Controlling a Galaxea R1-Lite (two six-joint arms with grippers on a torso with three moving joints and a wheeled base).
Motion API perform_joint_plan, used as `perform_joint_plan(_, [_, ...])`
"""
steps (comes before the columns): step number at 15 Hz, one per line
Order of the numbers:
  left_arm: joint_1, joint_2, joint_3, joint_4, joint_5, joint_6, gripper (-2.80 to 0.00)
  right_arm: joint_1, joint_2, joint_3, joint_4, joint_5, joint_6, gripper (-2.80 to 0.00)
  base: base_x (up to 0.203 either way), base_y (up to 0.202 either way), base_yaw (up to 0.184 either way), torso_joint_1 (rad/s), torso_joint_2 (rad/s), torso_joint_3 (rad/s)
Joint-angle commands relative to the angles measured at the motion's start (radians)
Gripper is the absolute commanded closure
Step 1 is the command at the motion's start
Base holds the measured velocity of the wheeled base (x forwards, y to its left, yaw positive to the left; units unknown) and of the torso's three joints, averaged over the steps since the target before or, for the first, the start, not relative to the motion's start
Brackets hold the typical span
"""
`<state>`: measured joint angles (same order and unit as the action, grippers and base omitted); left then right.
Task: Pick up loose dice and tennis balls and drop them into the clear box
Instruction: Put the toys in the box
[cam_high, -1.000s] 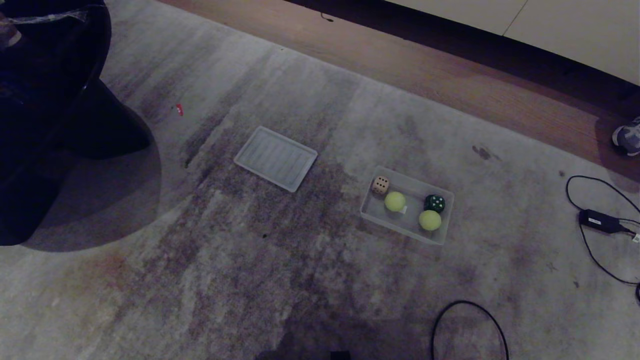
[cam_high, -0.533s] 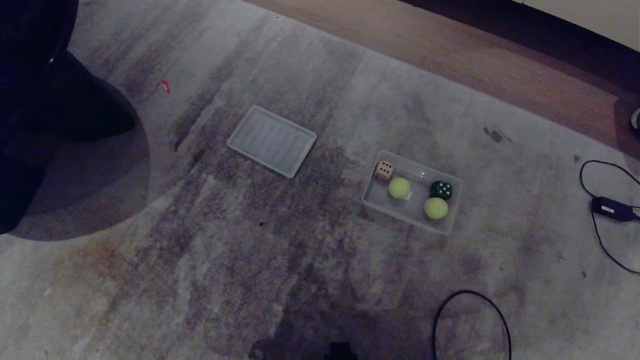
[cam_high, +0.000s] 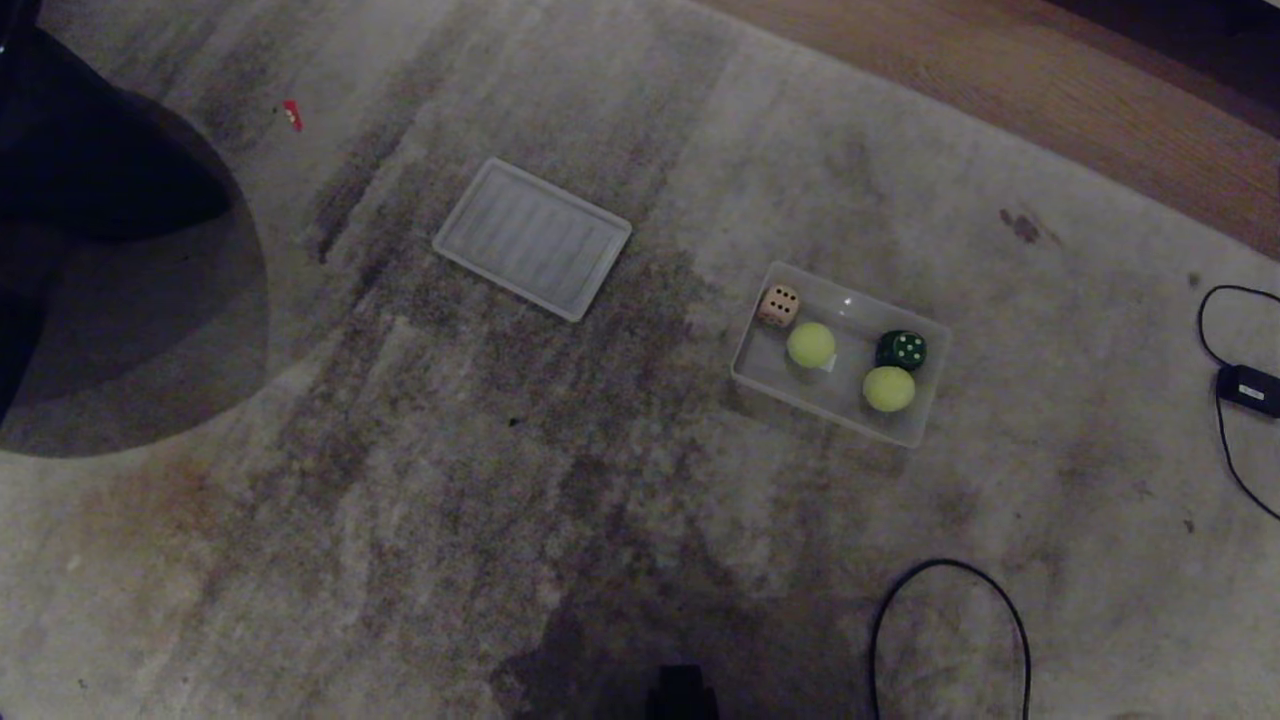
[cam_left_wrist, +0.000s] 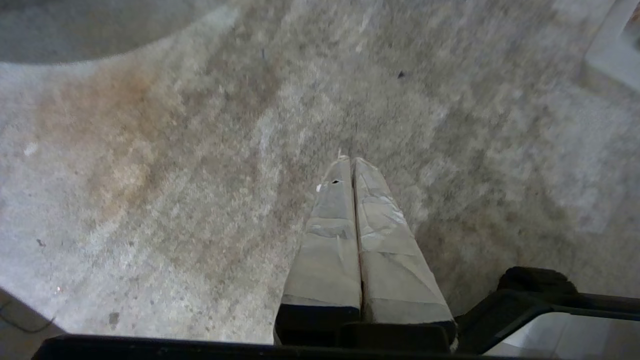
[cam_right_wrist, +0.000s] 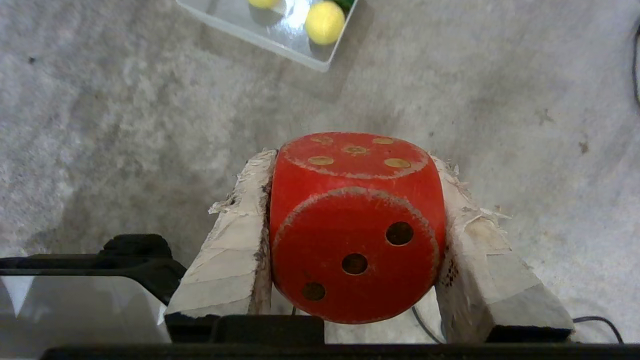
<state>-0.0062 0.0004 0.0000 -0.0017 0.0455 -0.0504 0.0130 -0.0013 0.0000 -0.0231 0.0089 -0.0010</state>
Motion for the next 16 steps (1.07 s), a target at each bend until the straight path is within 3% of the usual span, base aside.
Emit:
perform_joint_plan(1, [0.000,0.001,0.002,0.000,0.000,-0.001,0.00,0.000,0.001,0.009,0.000,0.000,-0.001,0.00,0.000,0.000,0.000,0.004,0.00,-0.204])
perform_joint_plan(16, [0.000,0.001,0.002,0.000,0.000,0.000,0.00,0.001,0.001,0.009,0.000,0.000,-0.003,0.00,0.000,0.000,0.000,0.003,0.00,-0.197])
